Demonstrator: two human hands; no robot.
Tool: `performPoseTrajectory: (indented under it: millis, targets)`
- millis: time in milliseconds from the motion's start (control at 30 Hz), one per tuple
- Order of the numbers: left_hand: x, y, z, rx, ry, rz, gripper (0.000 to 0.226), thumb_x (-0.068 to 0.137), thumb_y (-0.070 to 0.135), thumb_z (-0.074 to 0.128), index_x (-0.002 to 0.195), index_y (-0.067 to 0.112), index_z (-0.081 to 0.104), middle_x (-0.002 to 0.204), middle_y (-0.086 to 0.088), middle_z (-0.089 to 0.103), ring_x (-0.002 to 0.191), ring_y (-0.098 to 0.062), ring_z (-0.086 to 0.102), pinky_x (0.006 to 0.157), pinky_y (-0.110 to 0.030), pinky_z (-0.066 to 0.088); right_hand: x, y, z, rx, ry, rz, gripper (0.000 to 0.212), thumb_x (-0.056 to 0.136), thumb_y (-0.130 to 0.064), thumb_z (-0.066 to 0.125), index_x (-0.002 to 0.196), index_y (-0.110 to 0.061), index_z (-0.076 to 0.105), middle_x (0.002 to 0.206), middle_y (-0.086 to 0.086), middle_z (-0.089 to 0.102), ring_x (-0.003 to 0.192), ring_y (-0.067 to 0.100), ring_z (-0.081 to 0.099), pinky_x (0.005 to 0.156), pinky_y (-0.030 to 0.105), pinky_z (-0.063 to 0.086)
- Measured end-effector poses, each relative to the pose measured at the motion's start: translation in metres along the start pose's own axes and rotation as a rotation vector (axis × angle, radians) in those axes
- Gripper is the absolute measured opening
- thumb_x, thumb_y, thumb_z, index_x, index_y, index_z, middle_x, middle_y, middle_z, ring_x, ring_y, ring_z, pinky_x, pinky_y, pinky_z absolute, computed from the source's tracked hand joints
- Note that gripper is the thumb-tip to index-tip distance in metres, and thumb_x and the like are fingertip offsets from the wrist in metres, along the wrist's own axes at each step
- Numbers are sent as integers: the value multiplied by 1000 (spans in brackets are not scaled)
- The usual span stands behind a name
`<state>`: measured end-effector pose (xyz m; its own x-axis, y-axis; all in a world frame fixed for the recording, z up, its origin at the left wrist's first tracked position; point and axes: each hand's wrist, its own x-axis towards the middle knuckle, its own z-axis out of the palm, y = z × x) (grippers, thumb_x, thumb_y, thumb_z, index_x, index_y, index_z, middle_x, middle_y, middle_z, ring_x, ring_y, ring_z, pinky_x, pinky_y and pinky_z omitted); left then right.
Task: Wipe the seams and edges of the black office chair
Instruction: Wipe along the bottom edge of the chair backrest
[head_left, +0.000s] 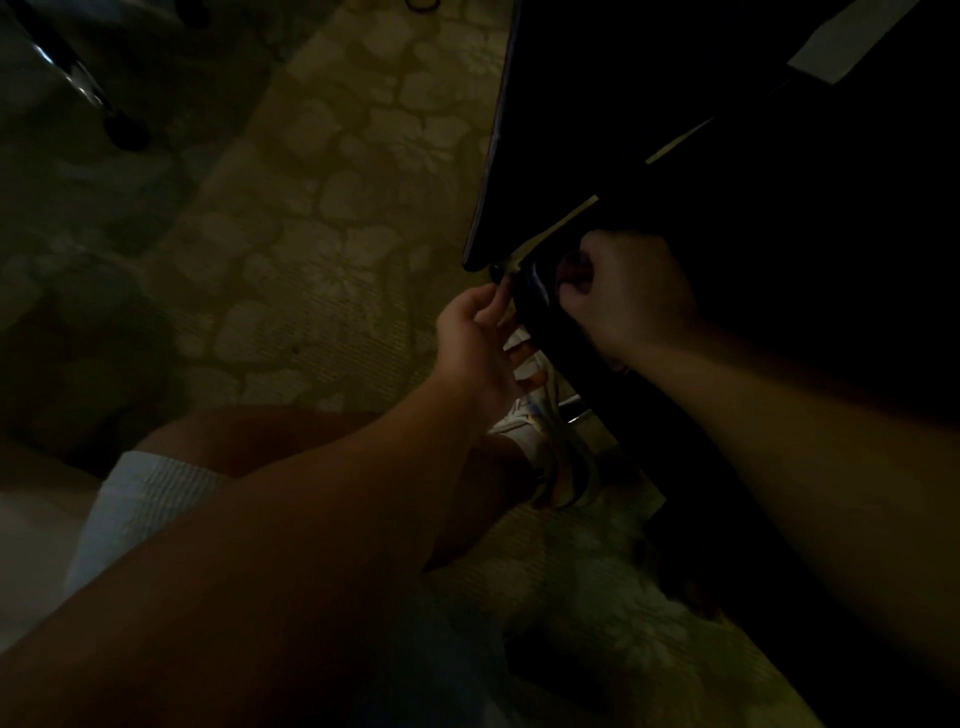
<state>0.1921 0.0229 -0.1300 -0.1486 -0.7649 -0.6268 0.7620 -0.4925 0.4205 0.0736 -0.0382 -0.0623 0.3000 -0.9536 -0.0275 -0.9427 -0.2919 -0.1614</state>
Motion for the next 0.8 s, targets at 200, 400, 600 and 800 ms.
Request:
performPoseTrajectory:
  millis: [200, 400, 600, 800]
  targets:
    - [0, 0, 0, 2, 13, 9, 37, 92, 43, 43, 117, 38, 69, 138, 1, 61, 124, -28, 54, 107, -59, 34, -1, -9, 3, -47, -27, 4, 27, 90, -30, 65, 110, -11, 64, 114, 13, 64, 104, 32, 62, 70, 29, 42]
    - [-1, 0, 1, 0, 2, 5, 34, 93, 44, 41, 106, 39, 72, 135, 1, 63, 121, -26, 54, 105, -56, 34, -6, -18, 8, -62, -79, -46, 30, 91, -29, 65, 117, -15, 63, 120, 10, 61, 107, 30, 60, 72, 30, 44]
    - [-1, 2, 2, 0, 16, -4, 38, 94, 44, 39, 120, 38, 66, 139, 1, 60, 126, -28, 52, 109, -59, 32, 0, -17, 8, -97, -11, 47, 30, 94, -30, 62, 118, -13, 61, 122, 13, 60, 110, 32, 59, 75, 33, 46]
    - [-2, 2, -3, -1, -6, -19, 41, 94, 45, 40, 125, 37, 66, 140, 1, 60, 128, -28, 52, 109, -58, 32, 4, -8, 5, -7, 34, 101, 26, 91, -32, 64, 109, -13, 65, 113, 12, 66, 105, 31, 62, 72, 31, 45]
